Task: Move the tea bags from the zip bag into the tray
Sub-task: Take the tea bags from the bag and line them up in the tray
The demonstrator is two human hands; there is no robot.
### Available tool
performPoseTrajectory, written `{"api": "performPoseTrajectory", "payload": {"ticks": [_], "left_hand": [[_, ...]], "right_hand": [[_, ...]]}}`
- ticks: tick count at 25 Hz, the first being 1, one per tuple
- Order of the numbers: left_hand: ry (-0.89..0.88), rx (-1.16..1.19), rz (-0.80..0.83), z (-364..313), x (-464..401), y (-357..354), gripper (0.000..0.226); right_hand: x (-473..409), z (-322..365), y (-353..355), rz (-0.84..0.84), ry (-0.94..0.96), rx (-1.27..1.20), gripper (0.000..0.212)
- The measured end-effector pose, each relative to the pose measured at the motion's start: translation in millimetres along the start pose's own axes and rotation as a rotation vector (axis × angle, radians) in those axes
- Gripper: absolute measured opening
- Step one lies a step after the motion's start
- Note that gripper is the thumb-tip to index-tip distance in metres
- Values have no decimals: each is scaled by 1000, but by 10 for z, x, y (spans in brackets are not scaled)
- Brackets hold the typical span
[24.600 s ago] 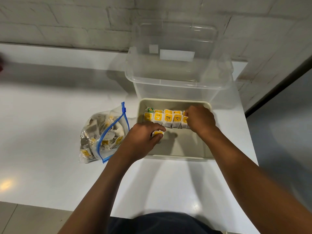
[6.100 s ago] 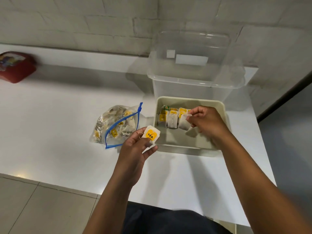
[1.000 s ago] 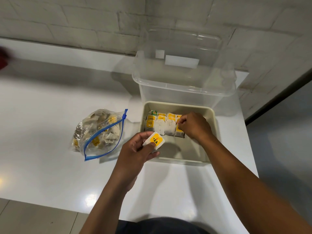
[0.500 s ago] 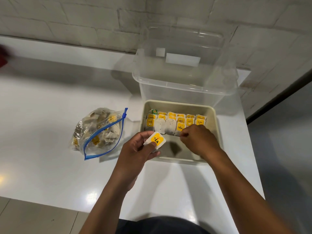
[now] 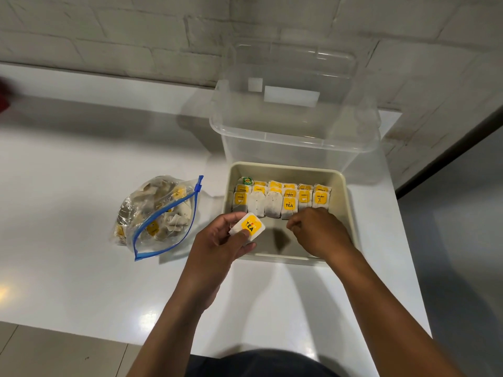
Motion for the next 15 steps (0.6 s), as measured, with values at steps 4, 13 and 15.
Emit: {"api": "performPoseTrajectory", "payload": {"ticks": [4, 13, 15], "left_hand": [[-30, -21, 1, -24, -53, -85, 31], [-56, -45, 21, -45, -175, -298, 32], [-48, -51, 19, -28, -169, -256, 31]], "right_hand": [[187, 104, 229, -46, 65, -338, 16], [23, 54, 239, 120, -204, -343, 18], [-29, 68, 156, 169, -243, -312, 19]]}}
Point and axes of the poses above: each hand's wrist, its own x-axis away from the middle knuckle, its own y-axis out of the back of the hand, z = x × y, the point moved 1 cm from there along -x, towards the middle knuckle, and after that the axes turned 2 degrees about x, right-handed, at the moved point
